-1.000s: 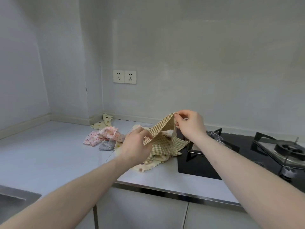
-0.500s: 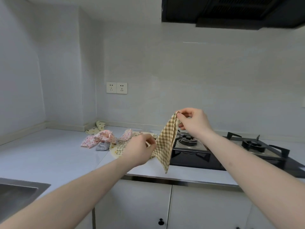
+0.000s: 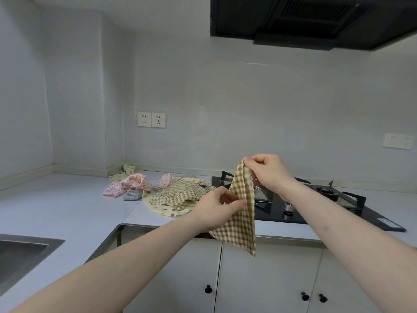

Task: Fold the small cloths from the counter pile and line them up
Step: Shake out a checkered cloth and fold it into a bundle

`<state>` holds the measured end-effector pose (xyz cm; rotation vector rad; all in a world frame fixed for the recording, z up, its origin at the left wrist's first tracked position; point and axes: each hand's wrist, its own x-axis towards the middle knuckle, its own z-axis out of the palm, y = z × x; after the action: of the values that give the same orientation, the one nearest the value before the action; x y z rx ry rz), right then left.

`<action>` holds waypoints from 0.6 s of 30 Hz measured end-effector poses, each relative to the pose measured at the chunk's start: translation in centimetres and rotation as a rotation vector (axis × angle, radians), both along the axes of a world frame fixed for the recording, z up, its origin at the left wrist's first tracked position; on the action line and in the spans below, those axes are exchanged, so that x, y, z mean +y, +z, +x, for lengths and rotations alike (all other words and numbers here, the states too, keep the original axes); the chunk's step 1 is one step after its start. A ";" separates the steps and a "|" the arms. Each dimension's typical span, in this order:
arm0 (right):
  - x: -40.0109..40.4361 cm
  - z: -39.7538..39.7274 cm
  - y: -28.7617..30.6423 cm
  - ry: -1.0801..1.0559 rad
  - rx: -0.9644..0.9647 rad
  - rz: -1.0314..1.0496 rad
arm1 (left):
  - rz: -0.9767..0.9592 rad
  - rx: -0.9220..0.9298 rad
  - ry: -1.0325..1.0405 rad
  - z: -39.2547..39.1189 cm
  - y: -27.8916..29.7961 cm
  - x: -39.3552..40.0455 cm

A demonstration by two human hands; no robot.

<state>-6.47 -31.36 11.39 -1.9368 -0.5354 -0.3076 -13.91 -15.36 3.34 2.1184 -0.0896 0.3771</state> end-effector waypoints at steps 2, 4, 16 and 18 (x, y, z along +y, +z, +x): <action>-0.2 -0.7 0.2 0.014 0.002 -0.016 | -0.069 -0.008 0.004 -0.3 0.8 -0.6; -0.6 -1.2 0.2 0.045 0.016 -0.015 | -0.095 -0.021 0.020 -0.6 1.4 -0.9; -3.6 -1.9 0.2 -0.045 -0.067 -0.105 | -0.025 -0.083 0.126 -0.8 2.7 1.6; -4.0 -2.0 -0.5 -0.073 -0.064 -0.167 | 0.079 -0.175 0.131 -0.7 3.0 2.3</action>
<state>-8.51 -35.39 10.92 -2.1174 -0.5480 -0.3827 -14.57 -13.11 6.37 2.1717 -0.0681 0.6466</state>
